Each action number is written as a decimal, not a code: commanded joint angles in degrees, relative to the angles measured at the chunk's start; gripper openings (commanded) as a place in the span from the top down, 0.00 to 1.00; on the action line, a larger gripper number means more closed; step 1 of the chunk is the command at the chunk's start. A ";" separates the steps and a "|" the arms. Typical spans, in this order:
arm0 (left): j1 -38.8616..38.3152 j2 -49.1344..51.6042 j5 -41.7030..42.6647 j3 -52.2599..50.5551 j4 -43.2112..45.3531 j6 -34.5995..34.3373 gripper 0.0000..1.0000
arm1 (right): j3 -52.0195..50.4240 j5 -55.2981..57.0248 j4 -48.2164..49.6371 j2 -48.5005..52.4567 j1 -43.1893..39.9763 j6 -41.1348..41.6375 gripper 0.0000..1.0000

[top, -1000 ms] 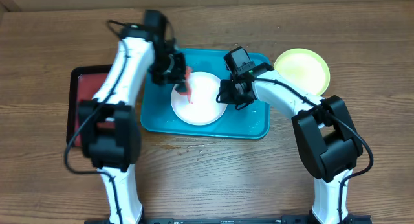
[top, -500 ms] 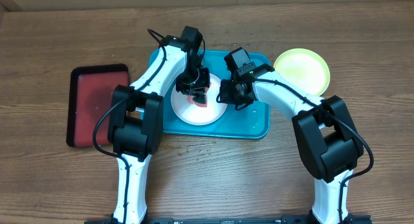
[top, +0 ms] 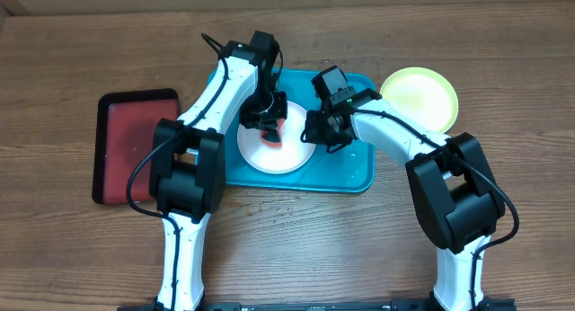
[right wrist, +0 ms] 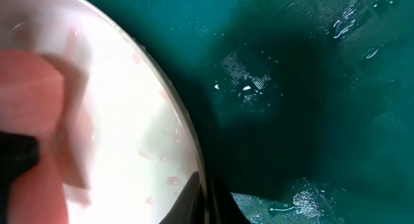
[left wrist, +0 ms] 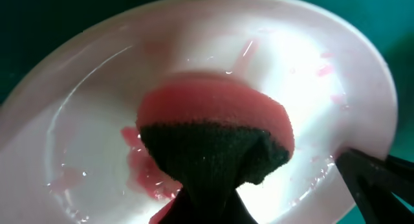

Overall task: Clean dirty plates on tray and stack at the side
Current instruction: 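Bring sponge from black tray and scrub white plate with left gripper, then scrub the white plate with the sponge in left gripper, then return sponge to black tray with left gripper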

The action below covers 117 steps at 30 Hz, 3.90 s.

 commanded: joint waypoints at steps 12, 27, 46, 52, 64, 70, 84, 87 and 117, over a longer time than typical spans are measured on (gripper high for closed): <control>-1.95 0.92 0.22 -4.92 6.91 -5.14 0.96 | -1.68 0.66 0.07 0.46 0.20 0.48 0.96; -0.81 0.87 -34.80 -4.13 -1.97 -5.11 0.96 | -1.68 0.66 -0.11 0.46 0.20 0.46 0.96; -3.43 0.96 1.44 -2.99 8.87 -1.18 0.96 | -1.68 0.70 0.35 0.46 0.20 0.44 0.96; -3.69 0.96 -0.35 -2.99 3.67 2.32 0.96 | -1.68 0.68 0.37 0.46 0.17 0.44 0.96; -3.17 0.96 -33.35 -2.99 -2.05 2.62 0.96 | -1.68 0.68 0.33 0.48 0.20 0.44 0.96; -2.49 0.94 -26.10 -2.58 6.16 2.43 0.96 | -1.68 0.68 0.33 0.46 0.20 0.44 0.96; 2.99 -5.86 -1.20 14.05 1.27 2.69 0.96 | -1.68 0.87 -0.11 0.46 0.20 0.46 0.96; 6.29 -8.68 -6.73 14.32 -1.92 2.56 0.96 | -1.68 0.90 -0.07 0.46 0.20 0.46 0.96; 33.79 -9.33 -14.01 -11.87 3.61 -0.37 0.96 | -1.68 3.21 -0.31 0.46 0.20 0.46 0.96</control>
